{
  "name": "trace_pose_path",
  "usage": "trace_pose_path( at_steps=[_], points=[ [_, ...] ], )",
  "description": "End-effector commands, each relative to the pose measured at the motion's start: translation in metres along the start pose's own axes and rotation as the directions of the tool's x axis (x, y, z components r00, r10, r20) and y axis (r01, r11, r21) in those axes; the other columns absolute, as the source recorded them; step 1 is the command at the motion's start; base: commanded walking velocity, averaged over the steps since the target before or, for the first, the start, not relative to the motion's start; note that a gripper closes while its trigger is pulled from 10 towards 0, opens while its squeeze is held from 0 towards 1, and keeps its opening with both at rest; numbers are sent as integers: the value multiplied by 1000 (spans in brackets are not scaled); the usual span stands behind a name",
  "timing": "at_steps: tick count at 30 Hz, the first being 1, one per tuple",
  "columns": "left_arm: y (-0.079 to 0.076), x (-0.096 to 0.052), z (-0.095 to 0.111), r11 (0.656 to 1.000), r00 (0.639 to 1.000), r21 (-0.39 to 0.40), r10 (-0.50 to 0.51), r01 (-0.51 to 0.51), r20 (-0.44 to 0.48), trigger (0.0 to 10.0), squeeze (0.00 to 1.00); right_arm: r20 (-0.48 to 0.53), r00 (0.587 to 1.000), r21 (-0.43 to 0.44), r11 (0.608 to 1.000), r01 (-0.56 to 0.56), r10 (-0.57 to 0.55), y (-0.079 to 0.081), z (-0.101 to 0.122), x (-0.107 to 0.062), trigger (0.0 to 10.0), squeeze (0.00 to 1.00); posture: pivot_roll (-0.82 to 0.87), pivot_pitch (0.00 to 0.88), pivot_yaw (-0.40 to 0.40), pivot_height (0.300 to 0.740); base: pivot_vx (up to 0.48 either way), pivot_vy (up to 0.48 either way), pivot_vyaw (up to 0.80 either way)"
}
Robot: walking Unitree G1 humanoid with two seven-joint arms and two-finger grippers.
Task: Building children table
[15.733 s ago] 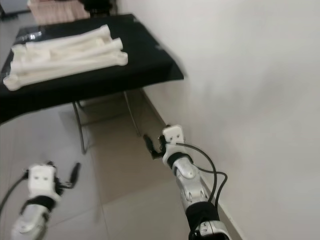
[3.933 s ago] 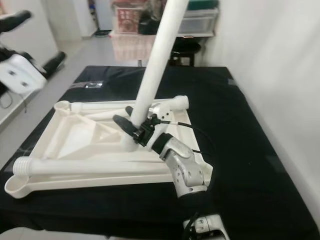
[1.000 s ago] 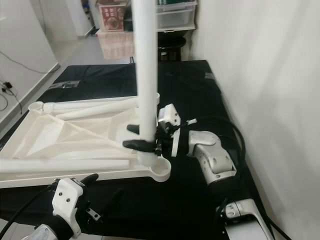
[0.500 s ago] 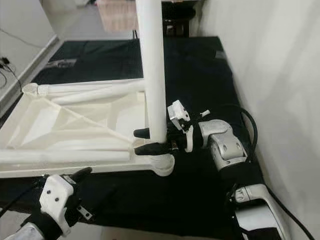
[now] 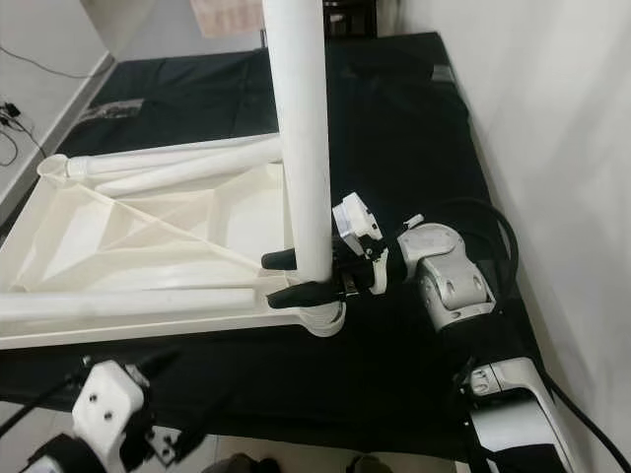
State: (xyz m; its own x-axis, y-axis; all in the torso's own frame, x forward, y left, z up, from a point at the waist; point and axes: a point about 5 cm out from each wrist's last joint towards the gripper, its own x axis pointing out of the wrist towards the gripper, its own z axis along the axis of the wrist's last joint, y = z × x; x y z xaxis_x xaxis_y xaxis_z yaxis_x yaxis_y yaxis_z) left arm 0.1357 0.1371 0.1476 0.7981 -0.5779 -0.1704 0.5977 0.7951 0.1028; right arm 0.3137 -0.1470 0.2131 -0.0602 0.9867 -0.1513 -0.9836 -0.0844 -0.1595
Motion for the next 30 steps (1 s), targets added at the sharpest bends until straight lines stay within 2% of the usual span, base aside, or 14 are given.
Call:
trace_pose_path(
  at_steps=[1,13,16,18,19,20,21,23,30],
  points=[
    [-3,-3,-2,1000,999,-2,-30,30,-31,10000,0,-64,998,64,998,-4,8,3,-17,1,10000,0,43,263,118,740,0,0,0],
    [-4,-7,-2,999,998,-14,-42,42,-44,10000,0,-98,994,75,996,-43,51,0,-15,-11,10000,0,53,274,123,740,0,0,0],
    [-4,-8,-2,999,998,-13,-44,43,-46,10000,0,-102,993,61,996,-60,66,2,-15,-9,10000,0,56,275,126,740,0,0,0],
    [-4,-8,-2,999,998,-12,-45,45,-48,10000,0,-142,985,33,995,-95,99,7,-18,-4,10000,0,58,276,128,740,0,0,0],
    [-4,-9,-2,999,998,-11,-47,46,-51,10000,0,-201,970,-4,990,-139,135,13,-24,2,10000,0,55,276,129,740,0,0,0],
    [-4,-9,-2,999,998,-11,-47,46,-51,10000,0,-201,970,-4,990,-139,135,13,-24,2,10000,0,55,276,129,740,0,0,0],
    [-3,-9,-2,999,997,-11,-49,48,-53,10000,0,-264,950,-40,983,-181,165,19,-29,8,10000,0,52,277,129,740,0,0,0],
    [-3,-9,-2,999,997,-10,-51,51,-54,10000,0,-324,926,-73,971,-228,193,25,-34,13,10000,0,51,276,128,740,0,0,0],
    [-2,-7,-2,999,997,-8,-50,50,-52,10000,0,-320,926,-76,969,-234,199,25,-29,15,10000,0,45,272,122,740,0,0,0]
  ],
)
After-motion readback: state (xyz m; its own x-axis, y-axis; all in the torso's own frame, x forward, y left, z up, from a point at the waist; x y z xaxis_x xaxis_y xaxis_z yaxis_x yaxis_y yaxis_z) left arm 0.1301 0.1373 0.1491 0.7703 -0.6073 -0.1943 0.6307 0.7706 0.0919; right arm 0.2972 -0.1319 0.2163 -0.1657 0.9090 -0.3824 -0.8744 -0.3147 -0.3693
